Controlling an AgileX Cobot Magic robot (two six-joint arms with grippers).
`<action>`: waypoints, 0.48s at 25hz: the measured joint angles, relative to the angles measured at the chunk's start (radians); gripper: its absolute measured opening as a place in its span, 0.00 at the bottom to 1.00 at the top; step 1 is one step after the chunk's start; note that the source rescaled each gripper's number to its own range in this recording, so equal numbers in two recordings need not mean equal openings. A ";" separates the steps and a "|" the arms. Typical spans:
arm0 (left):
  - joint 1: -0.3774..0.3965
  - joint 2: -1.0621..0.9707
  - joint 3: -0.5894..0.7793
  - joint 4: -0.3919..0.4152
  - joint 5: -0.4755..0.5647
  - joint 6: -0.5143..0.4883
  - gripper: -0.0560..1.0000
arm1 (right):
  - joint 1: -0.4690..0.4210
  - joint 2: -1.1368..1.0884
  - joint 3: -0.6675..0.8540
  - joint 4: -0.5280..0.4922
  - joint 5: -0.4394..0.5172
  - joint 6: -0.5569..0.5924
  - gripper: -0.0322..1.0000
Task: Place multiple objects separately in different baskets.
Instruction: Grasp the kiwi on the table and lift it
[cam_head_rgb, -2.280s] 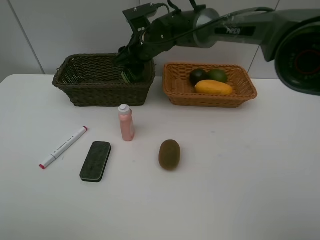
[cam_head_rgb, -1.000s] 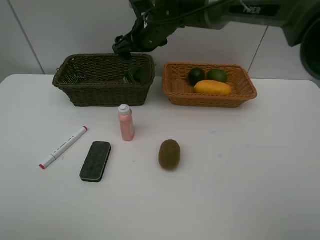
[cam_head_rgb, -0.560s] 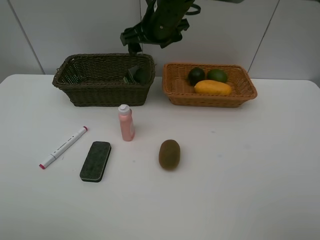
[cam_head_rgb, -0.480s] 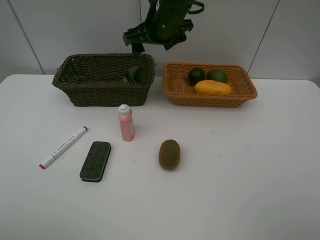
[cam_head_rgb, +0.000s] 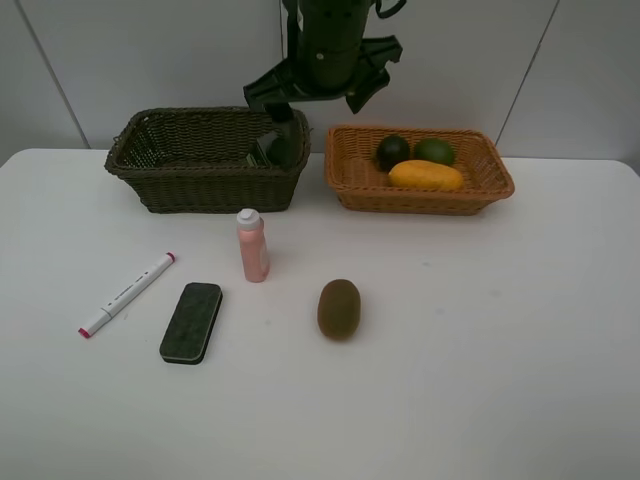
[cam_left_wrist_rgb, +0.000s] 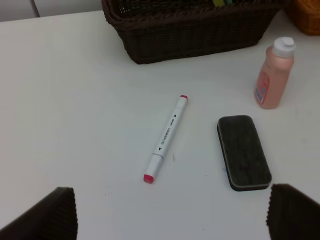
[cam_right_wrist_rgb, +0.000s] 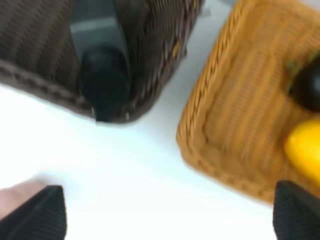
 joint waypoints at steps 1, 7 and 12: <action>0.000 0.000 0.000 0.000 0.000 0.000 1.00 | 0.002 0.000 0.000 0.000 0.014 0.012 1.00; 0.000 0.000 0.000 0.000 0.000 0.000 1.00 | 0.031 0.000 0.000 -0.004 0.057 0.029 1.00; 0.000 0.000 0.000 0.000 0.000 0.000 1.00 | 0.035 -0.059 0.107 -0.003 0.011 0.030 1.00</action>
